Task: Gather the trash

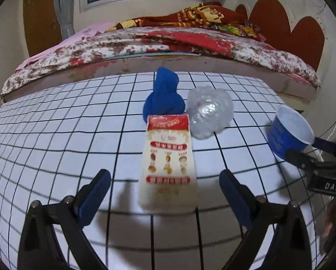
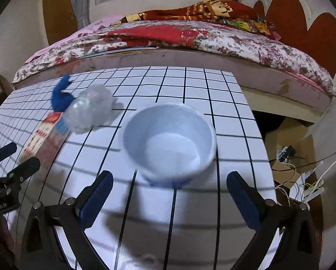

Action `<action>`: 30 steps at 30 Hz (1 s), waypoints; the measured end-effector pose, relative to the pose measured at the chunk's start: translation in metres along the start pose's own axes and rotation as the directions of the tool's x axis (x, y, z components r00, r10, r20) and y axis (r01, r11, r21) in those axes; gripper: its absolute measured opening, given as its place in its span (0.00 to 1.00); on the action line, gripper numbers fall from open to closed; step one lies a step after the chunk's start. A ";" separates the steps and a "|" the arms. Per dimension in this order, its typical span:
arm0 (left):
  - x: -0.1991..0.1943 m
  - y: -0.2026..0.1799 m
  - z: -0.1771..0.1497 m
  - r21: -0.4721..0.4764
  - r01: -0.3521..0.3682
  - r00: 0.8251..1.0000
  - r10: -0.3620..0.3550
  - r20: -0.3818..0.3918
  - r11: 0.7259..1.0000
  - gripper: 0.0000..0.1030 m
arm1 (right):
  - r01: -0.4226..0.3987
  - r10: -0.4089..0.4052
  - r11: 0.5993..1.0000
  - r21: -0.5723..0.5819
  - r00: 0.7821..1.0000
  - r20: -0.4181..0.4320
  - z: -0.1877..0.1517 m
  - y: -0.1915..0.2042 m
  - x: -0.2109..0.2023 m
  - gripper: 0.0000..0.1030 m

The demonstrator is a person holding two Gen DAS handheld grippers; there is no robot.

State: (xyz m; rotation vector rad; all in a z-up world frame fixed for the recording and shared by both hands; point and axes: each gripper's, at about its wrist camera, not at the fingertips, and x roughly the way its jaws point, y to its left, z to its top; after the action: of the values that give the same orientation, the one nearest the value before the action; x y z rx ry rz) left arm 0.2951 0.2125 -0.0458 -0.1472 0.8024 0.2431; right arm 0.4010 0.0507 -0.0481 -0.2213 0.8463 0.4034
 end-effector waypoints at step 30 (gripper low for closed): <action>-0.051 -0.036 -0.029 0.098 0.091 0.995 -0.095 0.035 0.991 0.51 | -0.060 0.063 0.998 -0.020 0.989 0.132 -0.030 -0.015 -0.069 0.76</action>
State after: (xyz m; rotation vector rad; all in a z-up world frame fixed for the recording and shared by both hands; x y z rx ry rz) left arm 0.2509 0.1634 -0.0274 -0.0885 0.7648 0.1187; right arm 0.3460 0.0092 -0.0148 -0.1819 0.7210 0.4777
